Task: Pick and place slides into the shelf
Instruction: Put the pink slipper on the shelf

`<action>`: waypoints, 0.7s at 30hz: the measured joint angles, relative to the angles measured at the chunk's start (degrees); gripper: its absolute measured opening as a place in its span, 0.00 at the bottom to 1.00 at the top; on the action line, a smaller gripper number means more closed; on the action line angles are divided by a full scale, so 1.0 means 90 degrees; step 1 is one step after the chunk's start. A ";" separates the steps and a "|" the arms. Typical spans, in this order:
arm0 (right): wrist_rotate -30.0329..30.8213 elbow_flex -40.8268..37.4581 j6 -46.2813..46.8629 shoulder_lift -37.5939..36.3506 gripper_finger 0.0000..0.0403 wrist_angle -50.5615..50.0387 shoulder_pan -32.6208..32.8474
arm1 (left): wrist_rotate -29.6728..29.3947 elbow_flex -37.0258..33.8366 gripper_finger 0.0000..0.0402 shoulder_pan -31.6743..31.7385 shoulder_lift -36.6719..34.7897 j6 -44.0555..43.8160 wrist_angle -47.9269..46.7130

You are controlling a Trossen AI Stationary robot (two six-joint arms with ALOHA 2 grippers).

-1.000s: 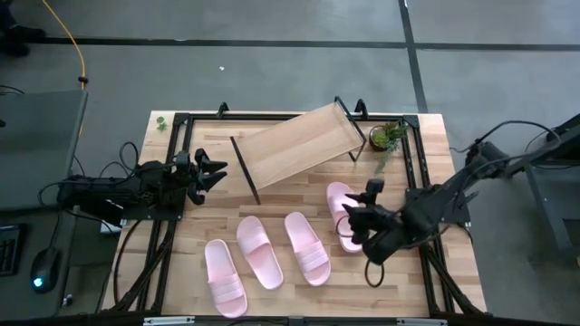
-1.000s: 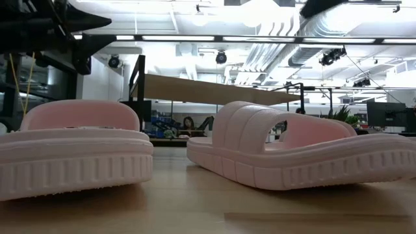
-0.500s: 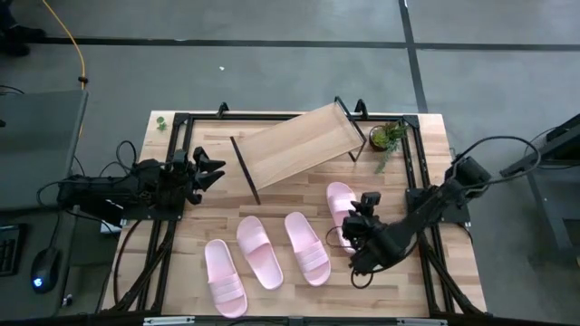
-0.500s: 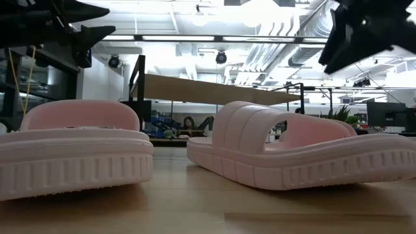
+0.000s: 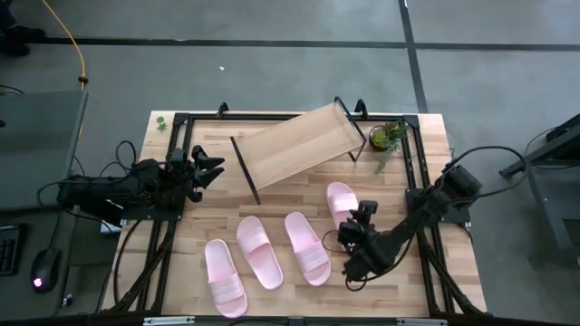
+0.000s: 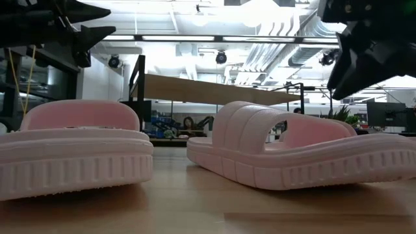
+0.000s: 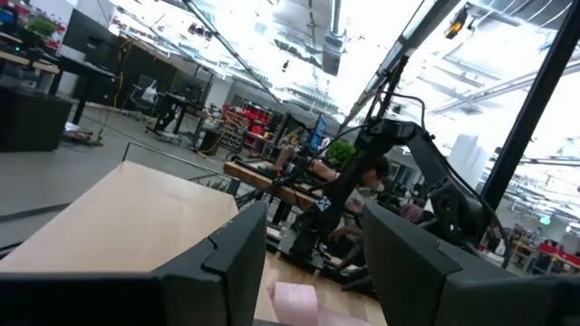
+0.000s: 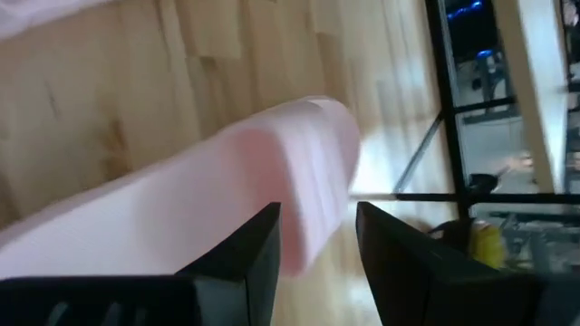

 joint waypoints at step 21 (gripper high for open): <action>0.0272 -0.0021 -0.0025 0.0669 0.34 -0.0006 -0.0060 | 0.0000 0.0000 0.41 0.0000 0.0000 -0.0024 -0.0005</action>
